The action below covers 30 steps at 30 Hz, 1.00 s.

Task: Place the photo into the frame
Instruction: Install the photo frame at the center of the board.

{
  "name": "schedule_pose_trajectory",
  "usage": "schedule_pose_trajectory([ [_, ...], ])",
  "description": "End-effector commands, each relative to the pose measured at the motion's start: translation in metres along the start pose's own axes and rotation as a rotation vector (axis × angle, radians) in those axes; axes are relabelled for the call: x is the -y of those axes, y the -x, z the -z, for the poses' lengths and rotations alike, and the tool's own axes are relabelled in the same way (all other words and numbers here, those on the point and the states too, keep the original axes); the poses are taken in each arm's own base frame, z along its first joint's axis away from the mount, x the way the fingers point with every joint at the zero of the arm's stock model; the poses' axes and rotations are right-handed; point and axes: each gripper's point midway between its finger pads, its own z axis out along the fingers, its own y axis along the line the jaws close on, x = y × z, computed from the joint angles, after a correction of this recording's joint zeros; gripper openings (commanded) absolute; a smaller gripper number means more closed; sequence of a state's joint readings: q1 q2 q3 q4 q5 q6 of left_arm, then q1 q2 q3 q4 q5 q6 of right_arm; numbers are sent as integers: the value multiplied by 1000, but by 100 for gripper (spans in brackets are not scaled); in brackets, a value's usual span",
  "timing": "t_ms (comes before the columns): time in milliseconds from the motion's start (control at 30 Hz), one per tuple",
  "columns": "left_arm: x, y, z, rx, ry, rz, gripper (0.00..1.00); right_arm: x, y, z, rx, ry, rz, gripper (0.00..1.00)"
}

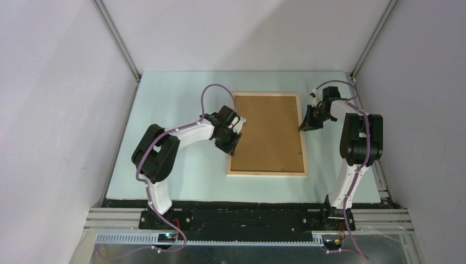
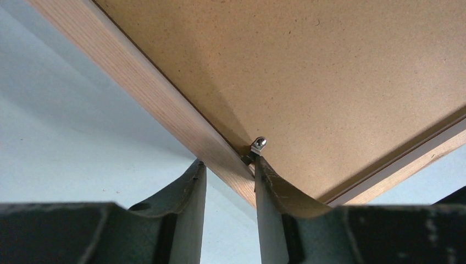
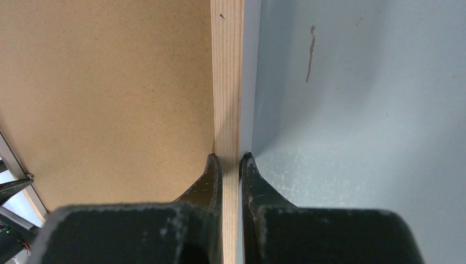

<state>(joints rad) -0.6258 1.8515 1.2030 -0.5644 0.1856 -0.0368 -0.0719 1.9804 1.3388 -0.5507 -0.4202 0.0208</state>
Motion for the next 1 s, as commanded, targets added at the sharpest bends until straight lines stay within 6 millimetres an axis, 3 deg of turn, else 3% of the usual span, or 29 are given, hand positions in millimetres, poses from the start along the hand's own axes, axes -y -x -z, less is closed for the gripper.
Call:
schedule_pose_trajectory([
  [0, 1, 15, 2, 45, 5, -50, 35, 4, -6, -7, -17, 23, -15, 0],
  [167, -2, 23, 13, 82, 25, -82, 61, 2, -6, -5, -19, 29, -3, 0],
  [367, -9, 32, 30, 130, 62, -94, 80, 0, -11, 1, -36, 34, 13, 0],
  [567, -33, 52, 53, 204, 99, -58, 88, -6, -25, 4, -73, 40, 53, 0],
  [733, -66, 85, 67, 274, 130, 46, 89, -17, -44, 4, -112, 62, 66, 0],
  [867, -83, 107, 69, 302, 148, 151, 90, -26, -55, 7, -132, 71, 79, 0],
  [967, -95, 117, 58, 298, 156, 209, 90, -33, -63, 10, -143, 82, 95, 0],
])
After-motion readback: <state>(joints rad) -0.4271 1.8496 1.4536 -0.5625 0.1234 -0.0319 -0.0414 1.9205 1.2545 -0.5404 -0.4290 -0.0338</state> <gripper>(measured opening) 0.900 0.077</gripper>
